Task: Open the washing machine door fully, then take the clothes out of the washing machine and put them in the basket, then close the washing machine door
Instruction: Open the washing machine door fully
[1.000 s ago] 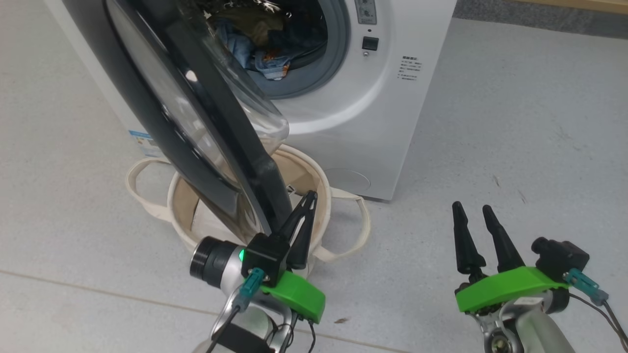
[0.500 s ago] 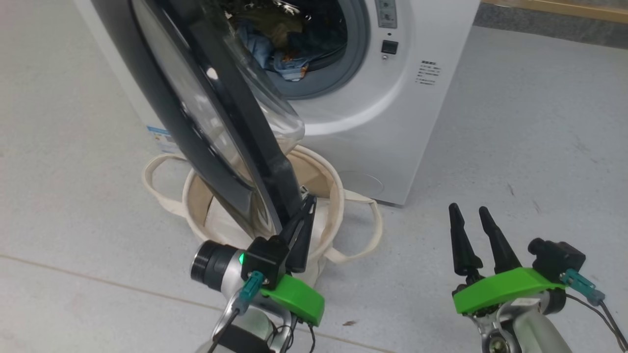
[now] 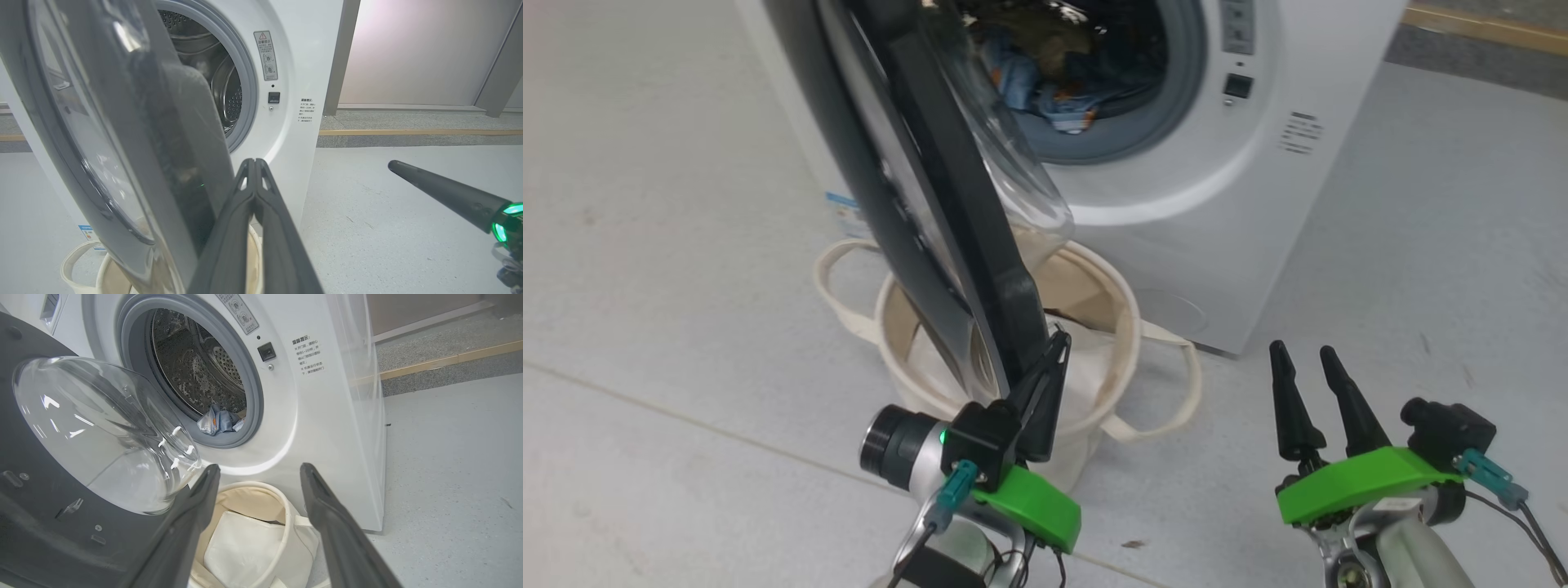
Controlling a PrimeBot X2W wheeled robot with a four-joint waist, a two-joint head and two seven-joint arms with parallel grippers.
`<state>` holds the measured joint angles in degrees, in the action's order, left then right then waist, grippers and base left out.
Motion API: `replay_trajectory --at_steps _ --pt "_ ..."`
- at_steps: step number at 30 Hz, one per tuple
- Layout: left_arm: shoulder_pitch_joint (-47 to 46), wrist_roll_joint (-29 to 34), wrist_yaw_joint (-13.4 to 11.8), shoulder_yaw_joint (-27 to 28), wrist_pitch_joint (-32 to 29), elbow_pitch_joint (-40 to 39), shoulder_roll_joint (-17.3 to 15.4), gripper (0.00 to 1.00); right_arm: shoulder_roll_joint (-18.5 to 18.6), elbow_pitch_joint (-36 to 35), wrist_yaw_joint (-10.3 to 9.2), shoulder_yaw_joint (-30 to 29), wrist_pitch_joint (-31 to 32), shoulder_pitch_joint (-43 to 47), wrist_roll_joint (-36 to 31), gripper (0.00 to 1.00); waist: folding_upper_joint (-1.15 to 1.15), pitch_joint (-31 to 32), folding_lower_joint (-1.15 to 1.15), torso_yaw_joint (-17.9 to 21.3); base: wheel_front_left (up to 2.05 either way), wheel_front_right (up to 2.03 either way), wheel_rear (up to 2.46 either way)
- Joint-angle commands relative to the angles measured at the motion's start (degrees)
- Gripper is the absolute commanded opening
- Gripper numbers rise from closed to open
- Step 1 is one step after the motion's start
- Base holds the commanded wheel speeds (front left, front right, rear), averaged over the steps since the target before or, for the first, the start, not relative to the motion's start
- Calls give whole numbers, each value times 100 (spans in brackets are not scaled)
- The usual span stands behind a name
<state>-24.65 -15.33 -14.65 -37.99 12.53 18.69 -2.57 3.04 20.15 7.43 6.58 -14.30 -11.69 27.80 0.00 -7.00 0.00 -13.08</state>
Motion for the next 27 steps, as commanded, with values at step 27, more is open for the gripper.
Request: replay_trajectory --at_steps 27 --pt "-113 -307 -186 392 119 280 -186 0 -16 -71 6 247 -70 -13 -70 100 0 253 0 -1526 0 0 0"
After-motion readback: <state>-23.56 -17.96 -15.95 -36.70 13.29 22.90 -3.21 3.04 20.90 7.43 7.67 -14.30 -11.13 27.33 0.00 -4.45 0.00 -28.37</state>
